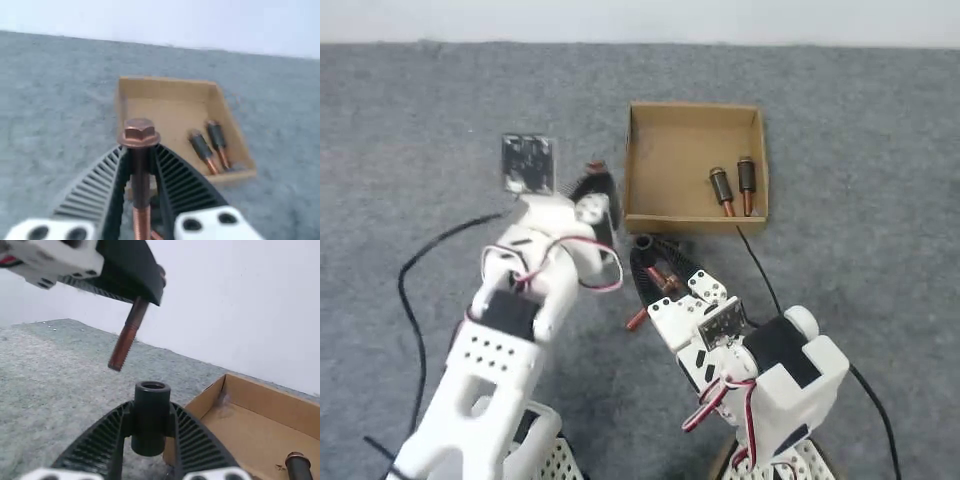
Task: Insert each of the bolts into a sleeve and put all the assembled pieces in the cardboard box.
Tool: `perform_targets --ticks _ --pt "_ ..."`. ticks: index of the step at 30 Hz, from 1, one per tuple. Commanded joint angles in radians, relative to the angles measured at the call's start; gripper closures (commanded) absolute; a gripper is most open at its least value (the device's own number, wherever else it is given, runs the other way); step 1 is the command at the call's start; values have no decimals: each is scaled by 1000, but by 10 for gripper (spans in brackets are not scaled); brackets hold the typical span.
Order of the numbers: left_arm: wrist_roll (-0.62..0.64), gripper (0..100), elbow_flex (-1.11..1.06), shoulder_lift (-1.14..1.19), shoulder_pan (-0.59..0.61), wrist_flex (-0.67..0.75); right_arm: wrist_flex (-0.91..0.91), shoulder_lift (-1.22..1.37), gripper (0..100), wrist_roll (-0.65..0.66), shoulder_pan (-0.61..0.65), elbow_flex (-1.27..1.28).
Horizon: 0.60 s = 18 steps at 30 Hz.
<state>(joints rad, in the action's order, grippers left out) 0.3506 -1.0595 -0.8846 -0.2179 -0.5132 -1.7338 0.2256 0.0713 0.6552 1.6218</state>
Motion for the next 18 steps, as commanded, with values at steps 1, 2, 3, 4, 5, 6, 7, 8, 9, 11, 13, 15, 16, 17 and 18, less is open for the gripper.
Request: perform_targets --ticks 1,2,3,4,5,6,7,8,9,11,13,15,16,17,18 --pt "6 988 -10 -141 -68 32 -24 -48 991 14 -1 29" --pt "6 988 -13 -163 -80 32 -24 -48 991 14 -1 29" --pt "6 988 -18 -181 -92 32 -24 -48 991 14 -1 29" --pt "6 988 -28 -201 -106 32 -24 -48 991 14 -1 29" --pt "6 988 -38 -219 -121 32 -24 -48 991 14 -1 29" --pt "6 988 -48 -236 -135 32 -24 -48 991 14 -1 29" --pt "6 988 -58 -252 -149 32 -24 -48 991 14 -1 29" --pt "6 988 -67 -264 -163 32 -24 -50 991 14 -1 29" --pt "6 988 -76 -273 -176 43 -24 -50 991 14 -1 29" --pt "6 988 -117 -287 -184 114 -24 -50 991 14 -1 29" --pt "6 988 -179 -292 -181 238 -24 -50 991 14 1 29" --pt "6 988 -255 -295 -181 384 -24 -50 991 14 1 29" --pt "6 988 -292 -296 -183 456 -24 -50 991 14 1 29" --pt "6 988 -325 -296 -184 523 -24 -50 991 14 1 29" --pt "6 988 -352 -296 -184 582 -24 -50 991 14 1 29"
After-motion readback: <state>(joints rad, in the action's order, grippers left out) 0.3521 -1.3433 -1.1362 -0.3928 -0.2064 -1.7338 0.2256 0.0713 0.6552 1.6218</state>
